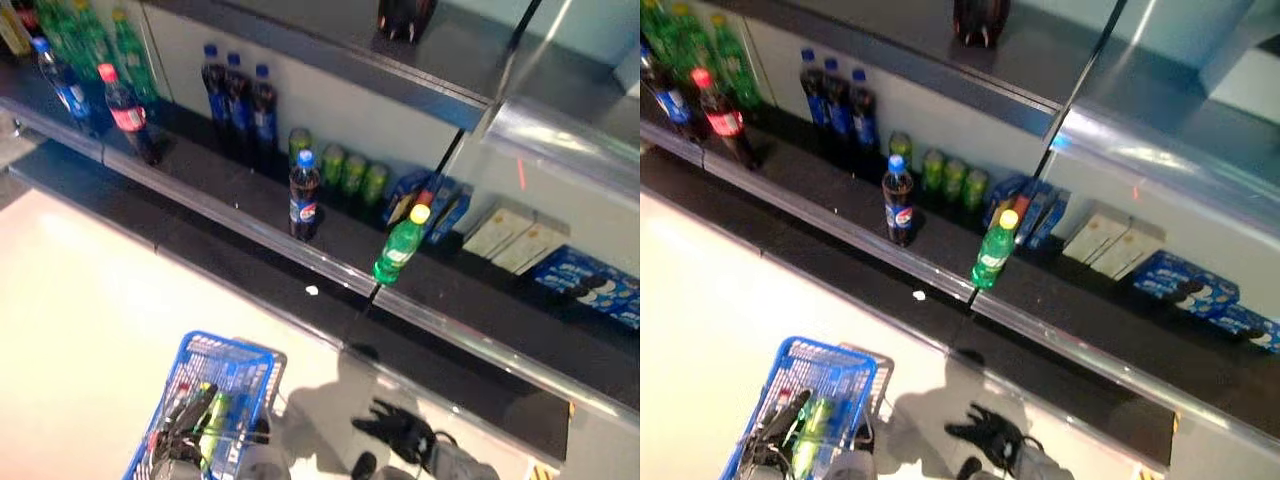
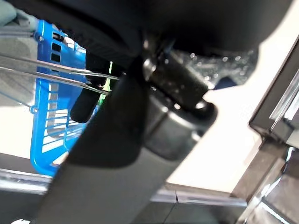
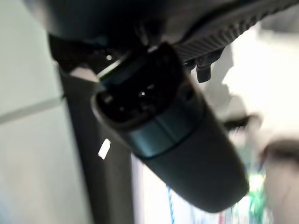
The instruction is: Pick up the drink and place into the basket.
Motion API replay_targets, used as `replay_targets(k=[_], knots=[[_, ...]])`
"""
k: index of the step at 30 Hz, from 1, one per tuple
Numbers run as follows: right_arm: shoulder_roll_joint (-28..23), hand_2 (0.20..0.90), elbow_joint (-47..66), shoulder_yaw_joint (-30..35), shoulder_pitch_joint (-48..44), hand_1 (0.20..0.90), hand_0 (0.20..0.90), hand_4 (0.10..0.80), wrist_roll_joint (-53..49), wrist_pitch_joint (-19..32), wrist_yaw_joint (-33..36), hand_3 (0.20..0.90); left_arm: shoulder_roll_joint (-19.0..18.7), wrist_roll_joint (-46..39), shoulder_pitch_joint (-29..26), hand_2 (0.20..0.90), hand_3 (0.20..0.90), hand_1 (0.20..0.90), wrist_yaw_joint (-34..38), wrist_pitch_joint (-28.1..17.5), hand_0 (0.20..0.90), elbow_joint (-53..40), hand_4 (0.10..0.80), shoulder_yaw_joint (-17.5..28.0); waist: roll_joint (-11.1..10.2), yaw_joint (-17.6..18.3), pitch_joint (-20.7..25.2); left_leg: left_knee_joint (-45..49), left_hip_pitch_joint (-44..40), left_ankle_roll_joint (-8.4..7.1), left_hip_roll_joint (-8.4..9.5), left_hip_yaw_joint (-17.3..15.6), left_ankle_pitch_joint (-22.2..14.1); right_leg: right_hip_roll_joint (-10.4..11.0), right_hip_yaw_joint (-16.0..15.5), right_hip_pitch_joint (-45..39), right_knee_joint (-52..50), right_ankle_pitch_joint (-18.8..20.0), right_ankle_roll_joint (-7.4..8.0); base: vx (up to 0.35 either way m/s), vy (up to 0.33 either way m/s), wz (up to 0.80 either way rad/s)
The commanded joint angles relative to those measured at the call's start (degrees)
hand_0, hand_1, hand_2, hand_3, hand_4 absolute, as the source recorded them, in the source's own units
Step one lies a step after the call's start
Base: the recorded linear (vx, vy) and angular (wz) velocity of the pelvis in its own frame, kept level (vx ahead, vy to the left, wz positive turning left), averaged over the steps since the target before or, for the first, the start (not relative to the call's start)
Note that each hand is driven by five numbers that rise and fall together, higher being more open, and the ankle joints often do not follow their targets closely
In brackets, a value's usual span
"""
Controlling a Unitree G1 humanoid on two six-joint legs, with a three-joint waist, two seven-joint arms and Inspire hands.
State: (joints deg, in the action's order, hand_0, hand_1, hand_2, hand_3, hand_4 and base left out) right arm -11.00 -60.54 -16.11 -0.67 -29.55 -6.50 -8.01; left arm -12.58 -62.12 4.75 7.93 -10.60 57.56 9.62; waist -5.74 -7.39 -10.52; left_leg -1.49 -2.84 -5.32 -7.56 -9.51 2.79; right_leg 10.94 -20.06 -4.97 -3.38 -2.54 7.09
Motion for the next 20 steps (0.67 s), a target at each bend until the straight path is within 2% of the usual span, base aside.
replay_targets(k=[1,3,7,9,15,20], knots=[[-1.5,0.900,-5.0,3.9,-0.2,0.900,0.900,0.800,4.9,2.5,2.3,0.900,-0.6,6.0,-0.6,0.300,0.200,0.300,-1.7,-2.7,0.300,2.5,0.100,-0.1,4.4,0.7,2.9,-0.3,1.8,-1.73,-3.93,0.5,2.9,4.5,0.4,-0.6,1.0,4.1,2.54,0.013,0.011,-0.20],[-1.3,0.900,-8.0,5.6,0.3,0.900,0.900,0.800,6.1,3.9,1.7,0.900,-0.3,6.7,-0.5,0.300,0.200,0.300,-1.3,-2.3,0.300,5.7,0.100,0.3,4.7,1.2,3.5,-0.9,1.3,-1.83,-4.05,0.2,2.9,4.5,0.4,-0.8,1.7,4.4,2.70,0.019,0.013,-0.13],[-0.5,0.900,-12.6,10.1,2.2,0.900,0.900,0.800,8.3,5.9,1.2,0.900,0.3,14.5,0.1,0.300,0.200,0.300,0.1,-2.2,0.300,13.1,0.100,1.0,5.4,2.4,5.0,-2.7,0.3,-2.18,-4.39,-0.8,3.3,4.3,0.5,-1.3,3.4,5.1,3.04,0.011,0.008,-0.10],[-0.7,0.900,-14.1,11.6,3.0,0.900,0.900,0.800,10.9,9.5,3.4,0.900,0.5,13.4,0.1,0.300,0.200,0.300,0.1,-1.8,0.300,14.5,0.100,0.6,5.6,2.9,5.4,-3.4,0.2,-2.27,-4.43,-1.0,3.3,4.2,0.3,-1.5,3.8,5.2,3.17,-0.006,0.002,-0.02],[-0.6,0.900,-14.3,12.0,3.2,0.900,0.900,0.800,13.4,12.7,8.0,0.900,1.2,12.5,-0.4,0.300,0.200,0.300,-2.4,-2.8,0.300,15.6,0.100,0.5,5.4,3.4,5.8,-3.1,-0.1,-2.13,-4.09,-1.3,2.7,4.3,0.4,-1.3,4.2,5.5,3.24,-0.007,-0.002,-0.01],[-0.4,0.900,-13.6,9.2,2.6,0.900,0.900,0.800,16.9,14.3,10.0,0.900,0.9,13.9,-1.4,0.300,0.200,0.300,-1.1,-2.6,0.300,14.5,0.100,-1.2,5.3,3.5,6.3,-3.3,-0.2,-2.01,-4.03,-1.5,2.4,4.3,0.5,-1.1,4.5,5.6,3.27,-0.003,-0.011,-0.07]])
